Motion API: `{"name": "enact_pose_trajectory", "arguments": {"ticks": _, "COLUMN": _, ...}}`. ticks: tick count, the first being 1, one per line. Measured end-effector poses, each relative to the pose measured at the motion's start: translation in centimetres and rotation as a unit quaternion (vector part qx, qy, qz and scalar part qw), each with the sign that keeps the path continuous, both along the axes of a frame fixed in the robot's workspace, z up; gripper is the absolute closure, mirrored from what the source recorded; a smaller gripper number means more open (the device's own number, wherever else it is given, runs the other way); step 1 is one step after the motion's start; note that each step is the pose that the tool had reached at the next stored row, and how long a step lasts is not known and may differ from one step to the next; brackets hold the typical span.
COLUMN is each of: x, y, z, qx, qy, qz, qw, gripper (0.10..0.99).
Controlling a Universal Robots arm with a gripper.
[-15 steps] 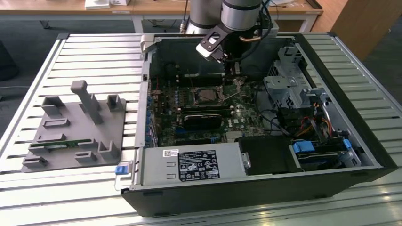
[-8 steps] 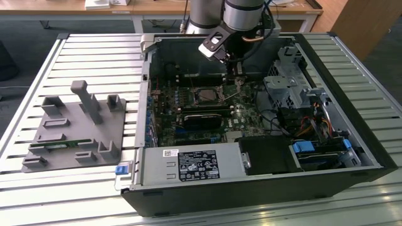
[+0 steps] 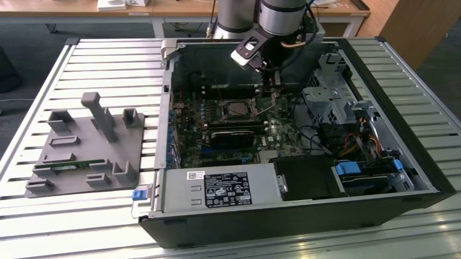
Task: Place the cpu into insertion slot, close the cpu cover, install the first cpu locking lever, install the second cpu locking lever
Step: 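Close the cpu cover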
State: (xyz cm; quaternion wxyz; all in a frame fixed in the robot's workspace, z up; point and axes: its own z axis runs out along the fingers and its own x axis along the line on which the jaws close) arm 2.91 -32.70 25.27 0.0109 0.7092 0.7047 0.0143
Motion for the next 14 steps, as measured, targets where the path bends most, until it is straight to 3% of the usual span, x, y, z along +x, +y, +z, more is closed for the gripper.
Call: {"name": "enact_pose_trajectory", "arguments": {"ticks": 14, "x": 0.85, "y": 0.01, "z": -0.13, "qx": -0.0001, "qy": 0.0001, "qz": 0.000, "qw": 1.0000, "gripper": 0.980}}
